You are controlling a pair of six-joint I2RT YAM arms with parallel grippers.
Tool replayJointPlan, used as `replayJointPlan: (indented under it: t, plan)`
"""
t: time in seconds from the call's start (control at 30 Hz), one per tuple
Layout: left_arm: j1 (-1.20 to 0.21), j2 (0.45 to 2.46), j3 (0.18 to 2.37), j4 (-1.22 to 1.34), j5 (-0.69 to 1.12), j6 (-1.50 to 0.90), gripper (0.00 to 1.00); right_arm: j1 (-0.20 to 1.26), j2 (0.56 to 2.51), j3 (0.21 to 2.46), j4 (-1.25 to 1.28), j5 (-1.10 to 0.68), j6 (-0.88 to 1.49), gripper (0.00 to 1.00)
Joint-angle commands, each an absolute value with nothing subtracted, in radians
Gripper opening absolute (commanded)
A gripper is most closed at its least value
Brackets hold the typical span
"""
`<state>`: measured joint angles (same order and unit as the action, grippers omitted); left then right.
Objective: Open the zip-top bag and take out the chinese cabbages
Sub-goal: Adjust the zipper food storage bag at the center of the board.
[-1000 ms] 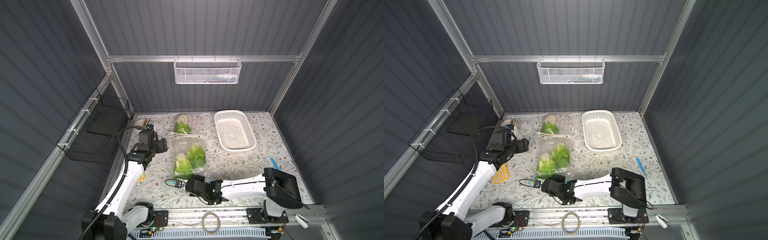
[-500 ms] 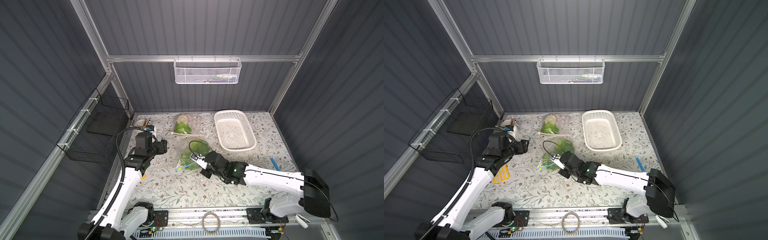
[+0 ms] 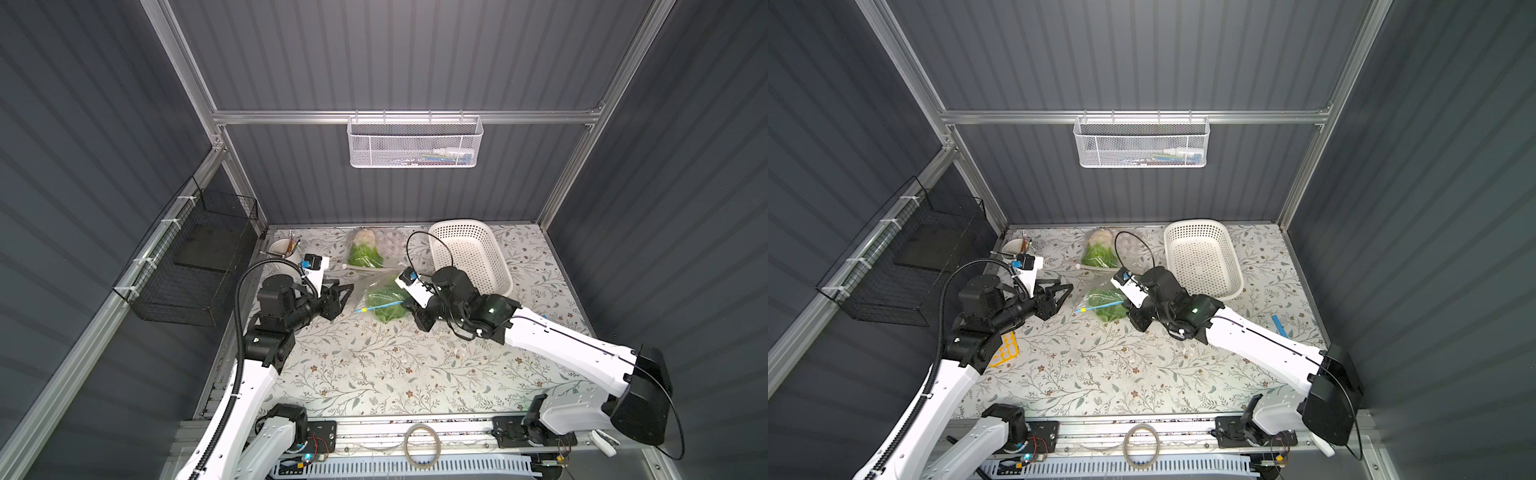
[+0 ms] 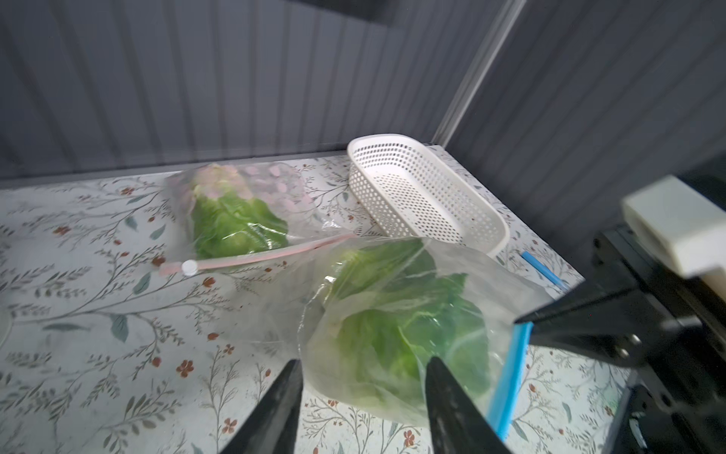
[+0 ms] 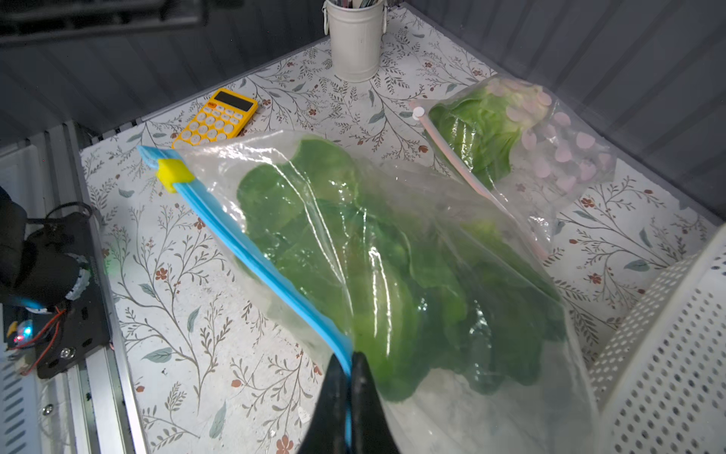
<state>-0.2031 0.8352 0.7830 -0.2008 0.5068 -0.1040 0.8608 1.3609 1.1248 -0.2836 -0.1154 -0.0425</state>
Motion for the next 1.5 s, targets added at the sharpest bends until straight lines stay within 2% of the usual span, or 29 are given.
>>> replayJointPlan:
  t: [0.0,0.33,0.43,0.63,0.97,1.17,1.37,1.47]
  plan:
    - [-0.201,0.824,0.78,-0.17,0.665,-0.059,0.48,0.816,1.376,1.18,-0.311,-0.21,0.009,0.0]
    - [-0.201,0.806,0.78,-0.181,0.73,-0.027,0.41,0.742,1.405,1.235,-0.34,-0.326,0.035,0.0]
    - [-0.201,0.802,0.773,-0.174,0.754,-0.012,0.28,0.73,1.412,1.247,-0.347,-0.392,0.038,0.0]
    - [-0.201,0.8,0.773,-0.201,0.732,0.037,0.38,0.713,1.42,1.267,-0.369,-0.462,0.035,0.0]
    - [-0.203,0.787,0.746,-0.236,0.687,0.127,0.43,0.685,1.457,1.314,-0.427,-0.554,0.008,0.0]
    - [-0.204,0.799,0.718,-0.19,0.68,0.125,0.43,0.681,1.468,1.324,-0.451,-0.587,-0.013,0.0]
    - [-0.205,0.803,0.7,-0.119,0.605,0.095,0.36,0.68,1.478,1.329,-0.465,-0.624,-0.023,0.0]
    - [-0.205,0.82,0.705,-0.113,0.648,0.095,0.34,0.679,1.484,1.33,-0.469,-0.634,-0.023,0.0]
